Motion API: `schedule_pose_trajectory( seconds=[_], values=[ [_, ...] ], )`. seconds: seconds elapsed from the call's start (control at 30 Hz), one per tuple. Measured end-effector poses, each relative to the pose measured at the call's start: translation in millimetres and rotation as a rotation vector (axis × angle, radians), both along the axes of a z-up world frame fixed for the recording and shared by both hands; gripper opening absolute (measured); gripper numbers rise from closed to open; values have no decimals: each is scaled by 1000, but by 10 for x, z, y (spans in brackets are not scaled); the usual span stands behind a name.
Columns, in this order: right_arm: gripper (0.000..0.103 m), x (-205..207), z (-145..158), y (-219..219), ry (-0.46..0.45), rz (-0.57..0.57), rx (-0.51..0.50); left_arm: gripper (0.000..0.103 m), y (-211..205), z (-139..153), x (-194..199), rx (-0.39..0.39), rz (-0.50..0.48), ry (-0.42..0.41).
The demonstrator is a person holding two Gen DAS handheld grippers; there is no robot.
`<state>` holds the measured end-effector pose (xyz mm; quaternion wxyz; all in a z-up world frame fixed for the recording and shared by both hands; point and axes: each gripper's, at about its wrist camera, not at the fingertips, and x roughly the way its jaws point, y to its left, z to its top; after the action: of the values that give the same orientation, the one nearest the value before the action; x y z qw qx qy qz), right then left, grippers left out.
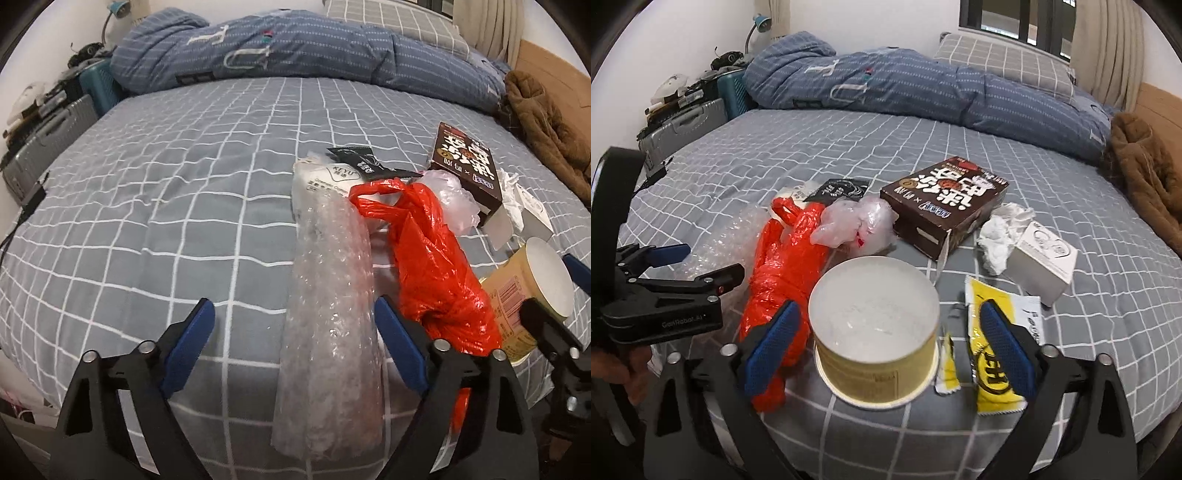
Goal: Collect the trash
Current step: 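Grasp the bubble-wrap roll with the left tool while the right tool grasps the cream paper cup, then carry the bubble wrap and paper cup with both tools over the black bin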
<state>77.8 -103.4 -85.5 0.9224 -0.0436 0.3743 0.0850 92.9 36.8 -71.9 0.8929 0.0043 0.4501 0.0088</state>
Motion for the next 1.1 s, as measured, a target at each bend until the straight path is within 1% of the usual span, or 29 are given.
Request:
schedule_pose_trajectory(
  seconds=[0.03,0.07,0.1,0.13,0.17,0.2,0.27,0.33,0.4,0.47,0.53,0.73,0.83,1.1],
  values=[
    [88,16,-13,8,1,-2,-2,80,-2,-17,17,-10,-4,5],
    [87,31,-33,18,6,-3,-2,75,-2,-33,30,-21,-7,8],
    [83,42,-51,24,12,-4,-3,70,-5,-44,45,-34,-11,13],
    [79,54,-69,25,17,-6,-2,67,-8,-63,52,-52,-20,19],
    [77,59,-83,31,21,0,1,60,-21,-78,60,-62,-28,25],
    [69,58,-86,44,25,11,1,51,-37,-95,64,-68,-36,33],
    [69,43,-77,66,14,9,-19,39,-83,-139,71,-64,-52,48],
    [69,35,-72,64,13,8,-20,34,-114,-134,52,-50,-57,44],
    [69,24,-57,63,6,1,-20,26,-121,-91,35,-53,-58,37],
    [69,4,-14,44,-3,-7,-15,26,-109,-41,12,-60,-50,27],
    [69,-21,32,17,-12,-14,-4,25,-93,16,-26,-45,-34,10],
    [69,-85,144,-70,-26,-36,26,25,-68,232,-99,-46,-4,-39],
    [69,-132,216,-102,-39,-40,35,25,-69,322,-142,-50,-8,-60],
    [69,-301,392,-171,-71,-42,58,25,-92,418,-301,-68,-21,-74]
  ],
)
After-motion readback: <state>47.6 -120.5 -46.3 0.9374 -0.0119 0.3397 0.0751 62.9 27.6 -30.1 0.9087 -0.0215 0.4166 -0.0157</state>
